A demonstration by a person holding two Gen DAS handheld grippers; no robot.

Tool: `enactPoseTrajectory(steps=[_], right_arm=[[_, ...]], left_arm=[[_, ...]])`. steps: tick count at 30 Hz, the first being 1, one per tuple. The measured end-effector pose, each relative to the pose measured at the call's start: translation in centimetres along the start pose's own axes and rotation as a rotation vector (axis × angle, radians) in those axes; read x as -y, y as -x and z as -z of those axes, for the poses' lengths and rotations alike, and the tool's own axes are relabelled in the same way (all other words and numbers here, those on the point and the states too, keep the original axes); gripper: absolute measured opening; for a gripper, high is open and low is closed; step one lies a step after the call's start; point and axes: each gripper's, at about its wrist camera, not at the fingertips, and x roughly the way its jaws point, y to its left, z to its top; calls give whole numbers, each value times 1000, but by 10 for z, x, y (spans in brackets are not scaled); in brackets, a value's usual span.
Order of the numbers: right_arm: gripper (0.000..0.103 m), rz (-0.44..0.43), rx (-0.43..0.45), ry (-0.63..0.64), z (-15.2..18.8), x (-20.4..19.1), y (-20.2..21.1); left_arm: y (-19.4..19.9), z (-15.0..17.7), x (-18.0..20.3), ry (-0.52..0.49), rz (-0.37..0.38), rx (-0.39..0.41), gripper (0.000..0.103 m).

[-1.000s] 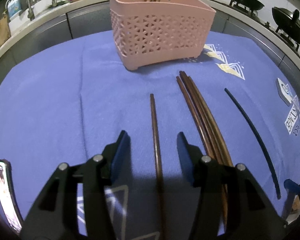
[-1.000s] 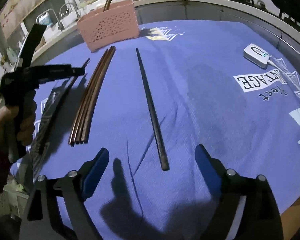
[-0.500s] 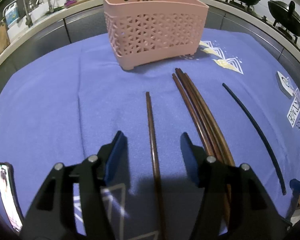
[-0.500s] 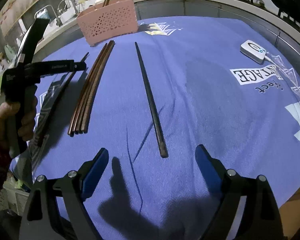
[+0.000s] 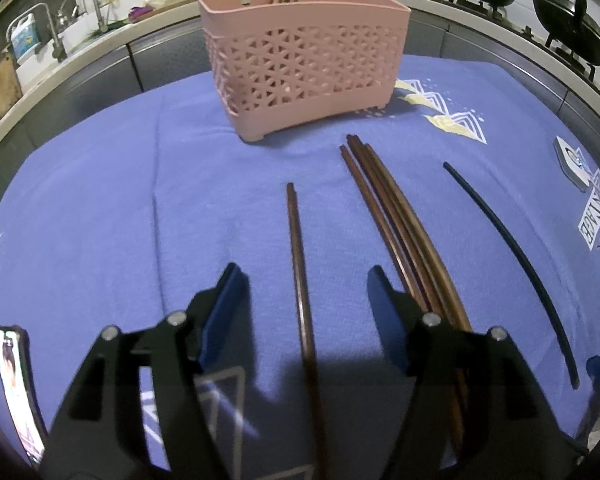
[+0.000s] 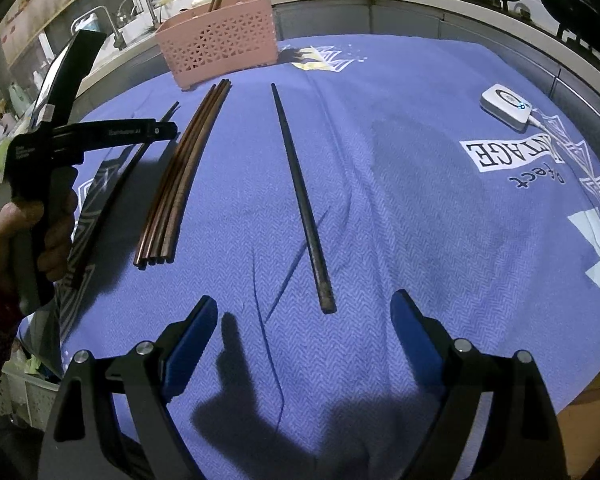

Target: Organize utensils

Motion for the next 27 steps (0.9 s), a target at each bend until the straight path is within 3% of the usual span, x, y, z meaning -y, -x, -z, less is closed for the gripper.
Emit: enactPoseTrajectory(steps=[8, 18, 27], right_arm=[[87, 16, 0, 15, -1, -2, -1], [70, 41, 23, -6, -1, 7, 0], [69, 38, 31, -8, -1, 8, 2]], left_arm=[[0, 2, -1, 2, -6, -2, 67], [1, 5, -2, 0, -9, -2, 67], [1, 4, -2, 2, -15, -6, 69]])
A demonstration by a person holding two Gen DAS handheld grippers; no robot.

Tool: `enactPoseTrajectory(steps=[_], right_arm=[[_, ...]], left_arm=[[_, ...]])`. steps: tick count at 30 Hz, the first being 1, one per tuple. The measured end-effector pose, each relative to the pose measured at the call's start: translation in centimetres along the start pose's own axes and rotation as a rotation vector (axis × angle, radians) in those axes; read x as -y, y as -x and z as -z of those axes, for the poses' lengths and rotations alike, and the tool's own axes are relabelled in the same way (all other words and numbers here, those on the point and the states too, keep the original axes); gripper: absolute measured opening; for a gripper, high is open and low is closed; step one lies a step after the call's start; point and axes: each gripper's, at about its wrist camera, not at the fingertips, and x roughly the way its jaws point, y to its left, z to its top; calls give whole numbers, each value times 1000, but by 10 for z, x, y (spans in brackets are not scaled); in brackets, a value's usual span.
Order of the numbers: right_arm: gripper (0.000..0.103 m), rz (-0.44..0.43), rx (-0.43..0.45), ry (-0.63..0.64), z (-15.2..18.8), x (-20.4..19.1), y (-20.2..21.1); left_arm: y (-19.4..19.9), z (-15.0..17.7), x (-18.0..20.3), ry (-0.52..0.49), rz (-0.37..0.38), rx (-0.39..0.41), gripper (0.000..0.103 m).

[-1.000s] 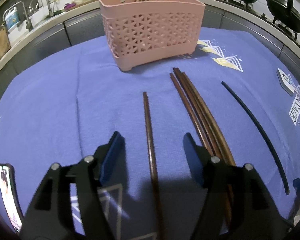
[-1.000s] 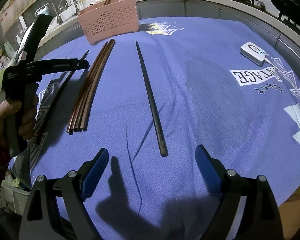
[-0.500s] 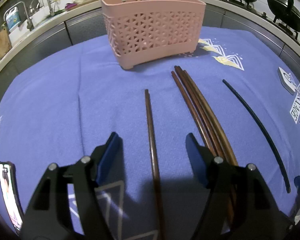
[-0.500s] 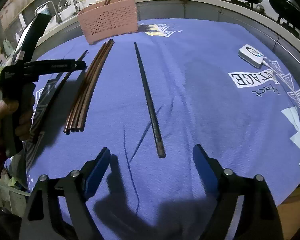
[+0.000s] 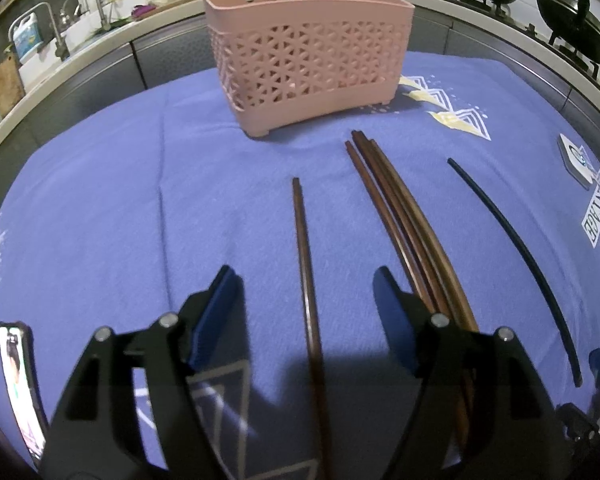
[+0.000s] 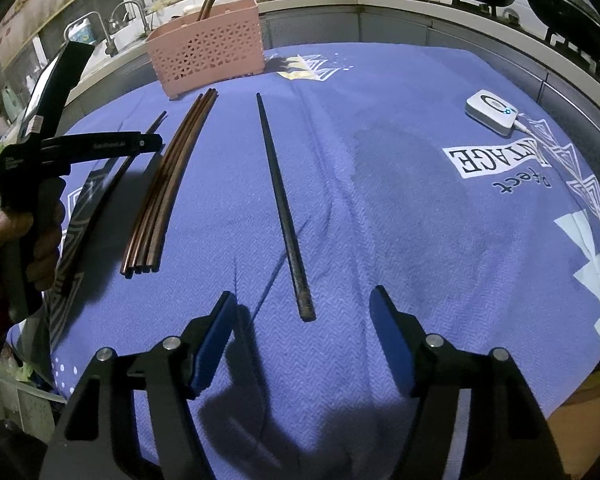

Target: Organize utensils

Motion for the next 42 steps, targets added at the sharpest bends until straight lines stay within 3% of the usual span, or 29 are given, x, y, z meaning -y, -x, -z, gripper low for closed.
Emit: enactPoseTrajectory(steps=[20, 27, 36, 39, 41, 42], right_arm=[[69, 26, -9, 73, -10, -7, -10], [68, -20, -80, 169, -68, -17, -43], [66, -67, -176, 296, -147, -42, -90], [60, -96, -209, 352, -165, -49, -100], [52, -122, -230, 394, -174, -47, -103], [43, -131, -233, 405, -176, -45, -103]], left_arm=[[1, 2, 1, -8, 10, 14, 69], [3, 5, 0, -14, 20, 39, 70], [-2, -6, -4, -36, 67, -9, 74], [-8, -16, -8, -38, 65, -33, 73], [-10, -22, -10, -42, 52, -39, 59], [-11, -25, -11, -54, 50, -32, 44]])
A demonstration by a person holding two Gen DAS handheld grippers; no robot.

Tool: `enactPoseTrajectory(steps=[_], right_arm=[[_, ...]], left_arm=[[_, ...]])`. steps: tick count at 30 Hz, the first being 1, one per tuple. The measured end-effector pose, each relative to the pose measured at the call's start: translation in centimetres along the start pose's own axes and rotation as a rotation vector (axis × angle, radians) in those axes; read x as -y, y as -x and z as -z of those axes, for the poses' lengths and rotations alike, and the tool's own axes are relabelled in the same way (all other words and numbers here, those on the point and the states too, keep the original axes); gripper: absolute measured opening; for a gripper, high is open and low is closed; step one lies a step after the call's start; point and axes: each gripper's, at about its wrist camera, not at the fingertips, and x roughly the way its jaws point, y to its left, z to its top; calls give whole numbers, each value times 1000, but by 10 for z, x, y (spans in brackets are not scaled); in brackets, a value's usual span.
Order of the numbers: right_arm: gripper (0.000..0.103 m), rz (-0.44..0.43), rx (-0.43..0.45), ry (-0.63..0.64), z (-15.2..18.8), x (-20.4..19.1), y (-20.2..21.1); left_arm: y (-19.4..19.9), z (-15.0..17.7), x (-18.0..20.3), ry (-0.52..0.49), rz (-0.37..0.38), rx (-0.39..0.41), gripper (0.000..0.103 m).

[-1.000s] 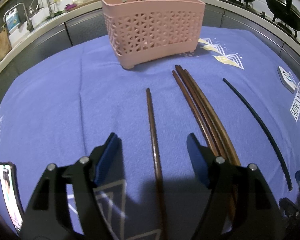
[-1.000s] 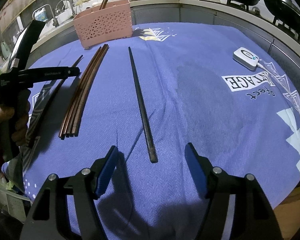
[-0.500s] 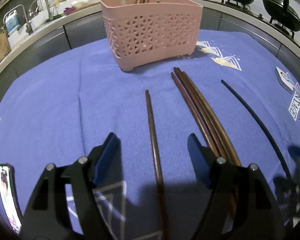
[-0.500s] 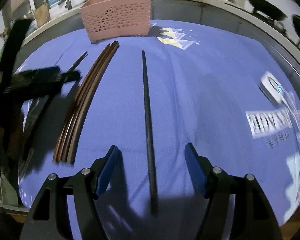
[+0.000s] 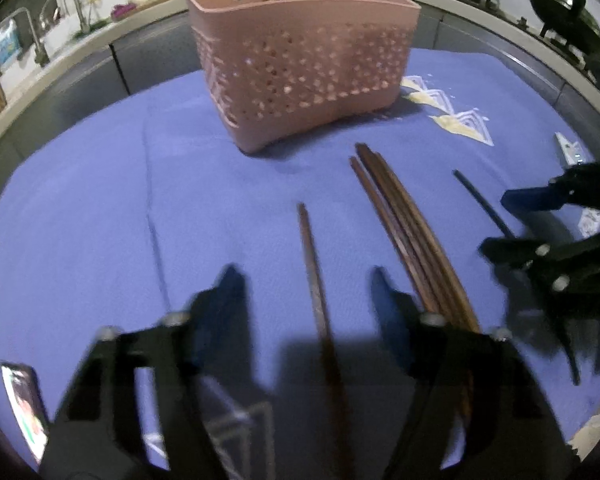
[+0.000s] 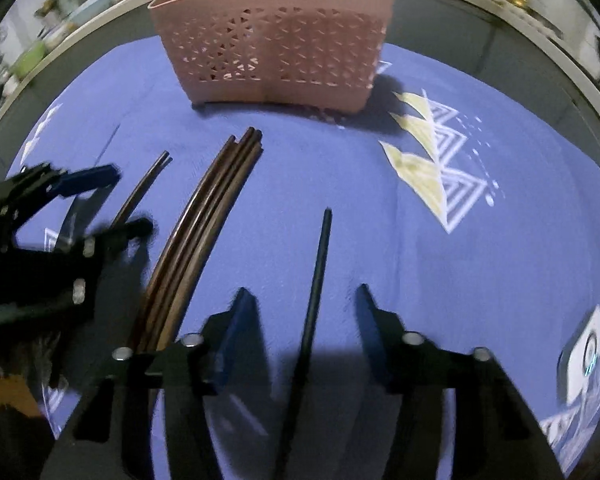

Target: Organize utensils

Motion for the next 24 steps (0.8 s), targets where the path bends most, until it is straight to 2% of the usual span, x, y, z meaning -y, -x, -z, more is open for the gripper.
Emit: enactPoseTrajectory(steps=[1, 2, 3, 7, 9, 12, 19, 24], right_arm=[[27, -12, 0, 2, 0, 6, 1], [15, -33, 0, -8, 1, 12, 2], [7, -57, 2, -23, 3, 17, 3], [5, -122, 48, -78, 10, 25, 10], [5, -172, 128, -96, 14, 23, 28], [5, -231, 282, -96, 18, 20, 65], [5, -337, 541, -137, -11, 36, 128], [5, -426, 681, -103, -72, 44, 172]], left_arm=[[0, -2, -2, 1, 7, 0, 23], [0, -4, -4, 7, 17, -4, 11], [-2, -7, -8, 27, 55, -20, 6], [-3, -9, -22, 116, 158, -29, 5], [3, -5, -32, 180, 219, -16, 4], [23, -4, -38, 223, 256, 34, 4], [114, -42, -48, 224, 274, 265, 4], [174, -93, -64, 192, 286, 421, 4]])
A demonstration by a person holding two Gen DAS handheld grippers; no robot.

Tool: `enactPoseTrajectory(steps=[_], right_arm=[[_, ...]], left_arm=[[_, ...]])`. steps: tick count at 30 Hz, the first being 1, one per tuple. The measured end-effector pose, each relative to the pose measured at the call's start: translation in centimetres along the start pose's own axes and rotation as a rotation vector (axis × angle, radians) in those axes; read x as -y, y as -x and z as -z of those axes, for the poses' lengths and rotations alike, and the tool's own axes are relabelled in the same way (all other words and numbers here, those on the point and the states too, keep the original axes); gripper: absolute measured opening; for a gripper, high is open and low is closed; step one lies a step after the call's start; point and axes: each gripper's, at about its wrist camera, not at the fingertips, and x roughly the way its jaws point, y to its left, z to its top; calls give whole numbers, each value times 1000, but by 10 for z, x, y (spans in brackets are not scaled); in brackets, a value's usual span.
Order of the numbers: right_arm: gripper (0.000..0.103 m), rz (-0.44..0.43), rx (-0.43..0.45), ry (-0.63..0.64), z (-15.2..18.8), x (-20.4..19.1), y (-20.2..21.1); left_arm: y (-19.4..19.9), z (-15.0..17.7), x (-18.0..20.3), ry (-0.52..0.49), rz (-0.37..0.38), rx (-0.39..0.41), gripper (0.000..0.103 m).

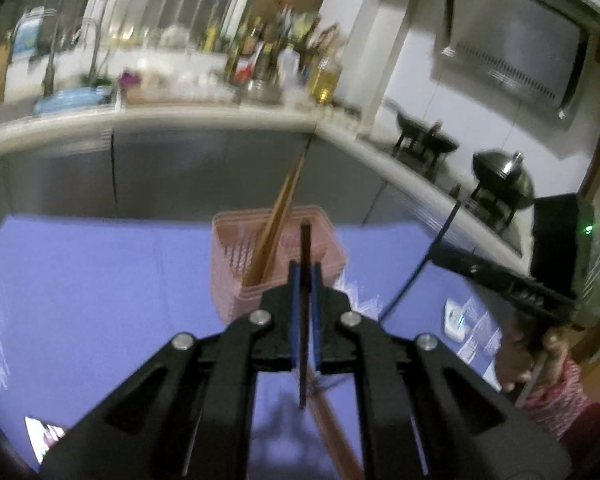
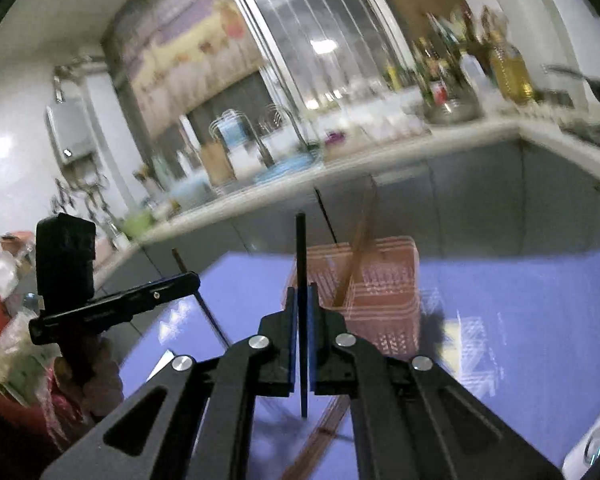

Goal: Organize utensils
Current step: 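Lift both held chopsticks upright above the pink basket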

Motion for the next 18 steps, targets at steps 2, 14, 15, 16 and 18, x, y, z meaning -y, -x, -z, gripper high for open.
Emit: enactPoseTrajectory(steps=[2, 14, 15, 16, 18], right_arm=[[5, -26, 29, 16, -30, -5, -4], [5, 39, -4, 44, -88, 24, -85], [5, 41, -18, 40, -84, 28, -90], [5, 42, -40, 35, -78, 32, -97], [5, 54, -84, 25, -65, 39, -113]], left_arm=[[2, -23, 3, -26, -9, 39, 4], [-74, -96, -26, -81, -104, 24, 4], [-81, -93, -28, -80, -108, 13, 4], [-88, -90, -31, -80, -114, 2, 4], [-105, -82, -36, -78, -127, -34, 4]])
